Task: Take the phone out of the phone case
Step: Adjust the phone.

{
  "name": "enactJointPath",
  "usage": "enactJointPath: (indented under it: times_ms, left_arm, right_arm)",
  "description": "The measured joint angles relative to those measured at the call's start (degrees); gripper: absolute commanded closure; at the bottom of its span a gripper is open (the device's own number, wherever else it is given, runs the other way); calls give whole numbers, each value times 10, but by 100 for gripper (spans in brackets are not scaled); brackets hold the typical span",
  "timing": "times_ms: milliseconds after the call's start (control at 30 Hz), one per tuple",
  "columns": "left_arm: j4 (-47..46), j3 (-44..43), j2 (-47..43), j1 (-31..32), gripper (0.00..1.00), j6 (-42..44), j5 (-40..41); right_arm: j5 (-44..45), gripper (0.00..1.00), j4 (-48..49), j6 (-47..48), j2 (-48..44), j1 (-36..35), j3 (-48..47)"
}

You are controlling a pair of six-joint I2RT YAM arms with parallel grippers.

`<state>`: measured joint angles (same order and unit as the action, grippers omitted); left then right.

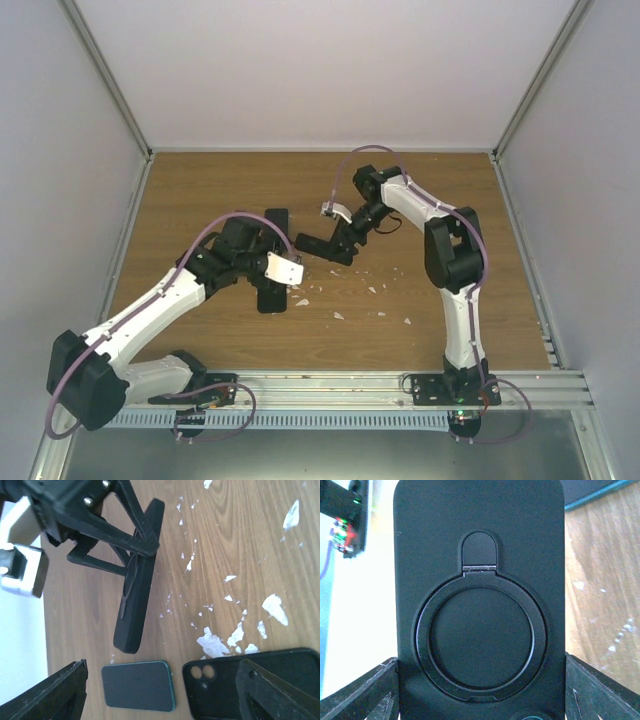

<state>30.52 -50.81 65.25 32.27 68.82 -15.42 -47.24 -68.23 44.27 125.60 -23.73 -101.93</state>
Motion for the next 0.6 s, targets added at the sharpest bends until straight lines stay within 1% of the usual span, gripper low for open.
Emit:
enactJointPath:
  times_ms: [133,300,600]
  left_arm:
    - [-18,-1,22,20,23,53,42]
    - [-47,-3,46,48,30,96,83]
    - [-79,-16,80,81,50,143,132]
  right_arm:
    - [-43,52,-20,-2,-16,0,9]
    - [-88,52,-40,-4,-33,-3,27]
    - [-112,52,-42,-27,-64,-25,59]
